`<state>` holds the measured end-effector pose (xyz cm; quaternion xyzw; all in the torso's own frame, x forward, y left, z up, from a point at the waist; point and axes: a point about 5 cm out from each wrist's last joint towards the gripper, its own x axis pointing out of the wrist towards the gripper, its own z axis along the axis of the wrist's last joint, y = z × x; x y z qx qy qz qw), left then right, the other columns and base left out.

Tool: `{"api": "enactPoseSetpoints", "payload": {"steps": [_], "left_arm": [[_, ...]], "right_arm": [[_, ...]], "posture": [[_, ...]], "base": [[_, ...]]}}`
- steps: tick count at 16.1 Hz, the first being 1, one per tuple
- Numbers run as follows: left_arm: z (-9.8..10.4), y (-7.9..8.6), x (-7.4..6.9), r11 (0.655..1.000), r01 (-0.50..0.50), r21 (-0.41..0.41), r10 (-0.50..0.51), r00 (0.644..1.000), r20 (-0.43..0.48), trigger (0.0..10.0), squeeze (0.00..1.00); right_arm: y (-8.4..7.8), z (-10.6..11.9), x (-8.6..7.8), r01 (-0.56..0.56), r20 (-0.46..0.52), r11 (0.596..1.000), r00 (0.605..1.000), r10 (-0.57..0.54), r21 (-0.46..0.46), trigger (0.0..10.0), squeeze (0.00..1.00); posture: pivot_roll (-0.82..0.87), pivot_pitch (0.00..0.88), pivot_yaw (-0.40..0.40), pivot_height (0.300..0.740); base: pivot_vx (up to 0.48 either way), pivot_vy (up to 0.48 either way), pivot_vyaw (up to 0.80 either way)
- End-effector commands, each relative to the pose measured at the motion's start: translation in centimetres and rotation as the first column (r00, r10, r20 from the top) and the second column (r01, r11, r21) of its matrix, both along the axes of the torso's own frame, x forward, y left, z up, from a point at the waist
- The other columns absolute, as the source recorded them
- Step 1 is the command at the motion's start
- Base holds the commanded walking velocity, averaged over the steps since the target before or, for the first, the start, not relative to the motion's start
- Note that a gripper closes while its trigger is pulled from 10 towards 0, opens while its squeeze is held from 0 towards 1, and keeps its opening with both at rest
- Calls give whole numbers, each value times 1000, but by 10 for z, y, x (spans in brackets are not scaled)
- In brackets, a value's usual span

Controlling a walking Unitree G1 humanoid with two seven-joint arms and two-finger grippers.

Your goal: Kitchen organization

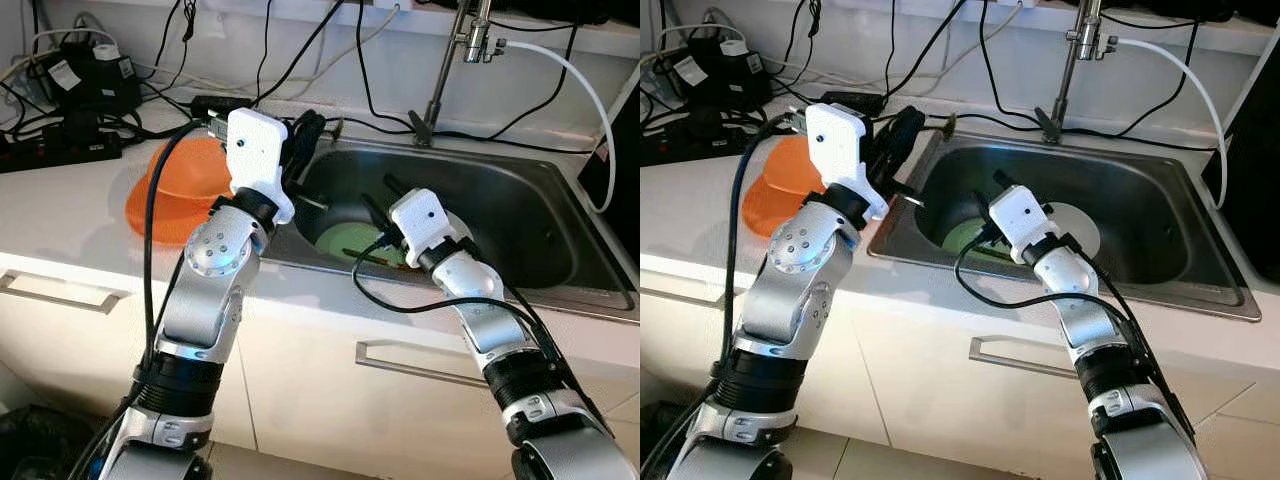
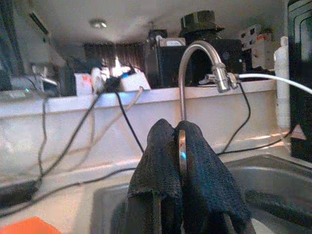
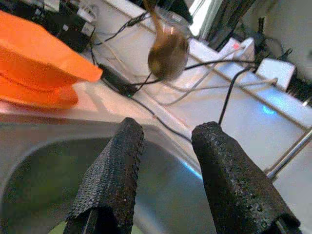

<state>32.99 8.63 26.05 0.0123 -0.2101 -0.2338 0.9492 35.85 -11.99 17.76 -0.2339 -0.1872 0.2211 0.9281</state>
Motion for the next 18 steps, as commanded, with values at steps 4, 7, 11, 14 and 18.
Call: {"api": "enactPoseSetpoints", "payload": {"steps": [4,7,11,14,18], "left_arm": [[-6,-12,-8,995,94,16,-93,995,-42,10000,0],[-11,-27,-15,983,180,46,-177,981,-76,10000,0],[-15,-32,-20,973,225,62,-218,971,-101,10000,0],[-19,-35,-22,964,258,65,-248,960,-134,10000,0],[-29,-39,-25,946,318,63,-300,933,-200,10000,0]], "right_arm": [[-3,6,4,27,36,1000,999,-27,9,10000,0],[-2,4,4,26,34,1000,999,-27,13,10000,0],[-2,5,4,29,41,999,999,-30,26,10000,0],[-2,7,5,36,53,999,998,-38,40,10000,0],[-1,9,5,32,64,998,997,-35,55,10000,0]], "posture": [[125,0,-16,740],[126,0,-15,740],[125,0,-9,740],[125,0,-4,740],[123,0,-1,740]], "base": [[0,0,0],[0,0,0],[0,0,0],[0,0,0],[0,0,0]]}}
